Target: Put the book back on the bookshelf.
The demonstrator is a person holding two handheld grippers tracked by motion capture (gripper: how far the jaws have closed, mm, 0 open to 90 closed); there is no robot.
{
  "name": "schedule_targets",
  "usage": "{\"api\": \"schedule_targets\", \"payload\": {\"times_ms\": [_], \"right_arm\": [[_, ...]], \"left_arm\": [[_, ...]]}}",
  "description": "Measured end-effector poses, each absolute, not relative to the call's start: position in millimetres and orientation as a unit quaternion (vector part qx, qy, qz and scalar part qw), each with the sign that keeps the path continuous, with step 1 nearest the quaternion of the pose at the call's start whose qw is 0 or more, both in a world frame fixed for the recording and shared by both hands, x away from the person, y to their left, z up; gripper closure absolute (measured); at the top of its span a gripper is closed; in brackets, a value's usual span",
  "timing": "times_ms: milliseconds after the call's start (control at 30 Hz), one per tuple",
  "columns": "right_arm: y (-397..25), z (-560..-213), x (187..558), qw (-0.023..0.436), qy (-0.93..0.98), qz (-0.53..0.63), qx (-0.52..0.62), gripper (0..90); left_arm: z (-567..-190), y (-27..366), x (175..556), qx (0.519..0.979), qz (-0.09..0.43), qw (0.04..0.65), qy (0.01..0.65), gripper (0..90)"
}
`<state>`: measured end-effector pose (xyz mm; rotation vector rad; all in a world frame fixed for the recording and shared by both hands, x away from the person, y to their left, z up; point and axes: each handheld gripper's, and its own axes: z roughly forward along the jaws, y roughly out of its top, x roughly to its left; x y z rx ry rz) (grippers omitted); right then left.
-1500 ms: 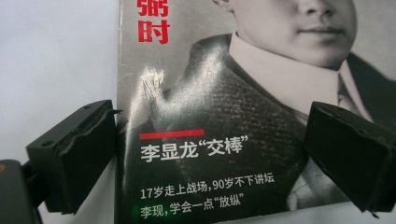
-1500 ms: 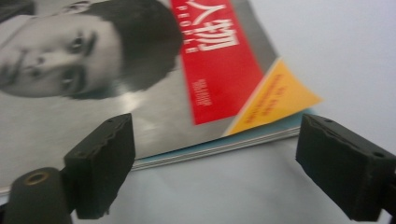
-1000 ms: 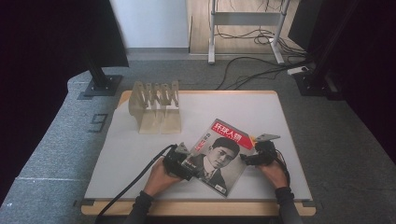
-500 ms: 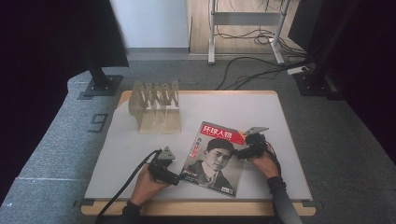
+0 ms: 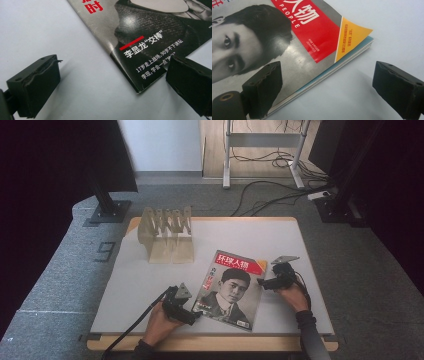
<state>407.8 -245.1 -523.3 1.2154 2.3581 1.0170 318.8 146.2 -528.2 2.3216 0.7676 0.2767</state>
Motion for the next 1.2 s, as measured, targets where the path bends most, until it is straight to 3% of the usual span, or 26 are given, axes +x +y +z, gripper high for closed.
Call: {"api": "schedule_targets", "payload": {"times_ms": [467,767,967,1200], "right_arm": [[-233,-528,430,0.131,0.828,0.340,0.427,0.0],[-228,-527,440,0.113,0.817,0.360,0.435,0.2],[-230,-524,443,0.115,0.811,0.369,0.439,8.0],[-231,-514,445,0.127,0.799,0.385,0.444,29.0]], "left_arm": [[-528,146,319,0.889,0.104,0.334,0.295,0.0],[-529,146,319,0.889,0.104,0.334,0.294,0.0],[-529,146,319,0.889,0.104,0.334,0.294,0.0],[-529,146,319,0.889,0.104,0.334,0.294,0.0]]}}
